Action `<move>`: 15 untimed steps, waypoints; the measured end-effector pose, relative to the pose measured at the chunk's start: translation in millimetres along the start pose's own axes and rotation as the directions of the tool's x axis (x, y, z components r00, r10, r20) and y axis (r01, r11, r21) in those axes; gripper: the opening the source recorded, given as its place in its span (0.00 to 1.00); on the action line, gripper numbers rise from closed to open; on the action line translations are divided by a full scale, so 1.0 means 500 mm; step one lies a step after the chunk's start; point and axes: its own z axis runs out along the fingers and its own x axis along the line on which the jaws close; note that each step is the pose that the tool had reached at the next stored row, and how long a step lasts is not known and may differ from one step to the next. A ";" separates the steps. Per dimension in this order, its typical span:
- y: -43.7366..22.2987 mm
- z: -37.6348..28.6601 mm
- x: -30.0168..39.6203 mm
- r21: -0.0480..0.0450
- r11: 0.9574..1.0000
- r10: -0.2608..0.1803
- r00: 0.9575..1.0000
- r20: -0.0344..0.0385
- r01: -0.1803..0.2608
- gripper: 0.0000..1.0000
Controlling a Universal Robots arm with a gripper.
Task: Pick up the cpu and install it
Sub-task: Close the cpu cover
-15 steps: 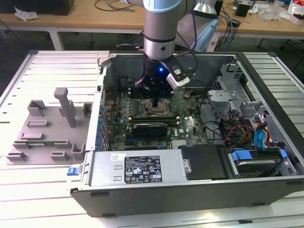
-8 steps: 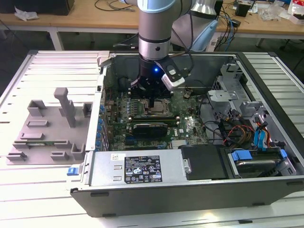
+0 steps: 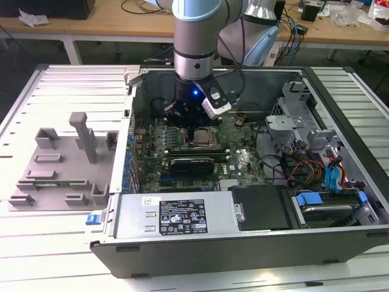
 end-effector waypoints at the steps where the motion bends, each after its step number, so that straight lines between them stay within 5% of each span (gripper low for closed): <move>1: 0.001 0.002 0.004 -0.006 1.000 0.001 1.000 0.000 -0.001 0.11; 15: 0.001 0.013 0.007 -0.025 1.000 0.003 1.000 0.002 -0.003 0.11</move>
